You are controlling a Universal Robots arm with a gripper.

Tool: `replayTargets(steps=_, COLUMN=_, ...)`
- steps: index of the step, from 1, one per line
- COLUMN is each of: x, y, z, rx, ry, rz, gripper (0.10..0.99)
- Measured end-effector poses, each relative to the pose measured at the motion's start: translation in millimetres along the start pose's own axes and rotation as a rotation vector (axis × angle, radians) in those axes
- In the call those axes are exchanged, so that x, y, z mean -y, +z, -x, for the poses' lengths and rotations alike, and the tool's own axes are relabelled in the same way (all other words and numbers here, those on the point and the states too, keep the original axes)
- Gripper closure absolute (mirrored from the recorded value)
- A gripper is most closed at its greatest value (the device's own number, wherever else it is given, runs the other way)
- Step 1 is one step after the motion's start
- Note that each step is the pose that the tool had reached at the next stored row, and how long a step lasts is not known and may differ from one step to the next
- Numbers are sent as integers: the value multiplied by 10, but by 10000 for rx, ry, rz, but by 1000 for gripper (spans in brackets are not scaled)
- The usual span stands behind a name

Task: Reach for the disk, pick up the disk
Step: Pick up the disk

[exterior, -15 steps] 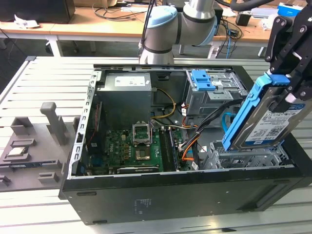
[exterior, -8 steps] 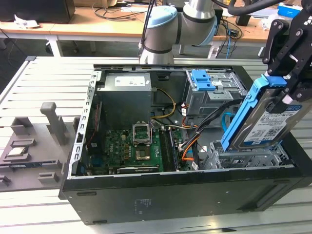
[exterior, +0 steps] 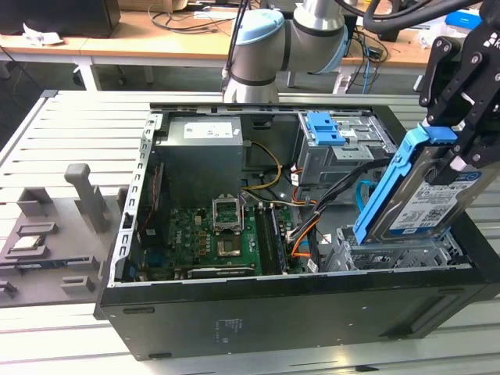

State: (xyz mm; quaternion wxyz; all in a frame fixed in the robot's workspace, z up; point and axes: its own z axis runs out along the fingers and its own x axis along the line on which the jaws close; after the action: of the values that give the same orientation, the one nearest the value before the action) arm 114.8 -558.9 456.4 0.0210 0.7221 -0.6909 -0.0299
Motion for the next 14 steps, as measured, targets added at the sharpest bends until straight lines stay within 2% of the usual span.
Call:
replayTargets(steps=6, x=-4, y=5, z=38, rx=2, ry=0, rz=0, gripper=722)
replayTargets(steps=11, x=-41, y=14, z=81, rx=2, ry=-2, rz=0, gripper=722)
replayTargets(steps=14, x=-41, y=13, z=82, rx=1, ry=0, rz=0, gripper=722)
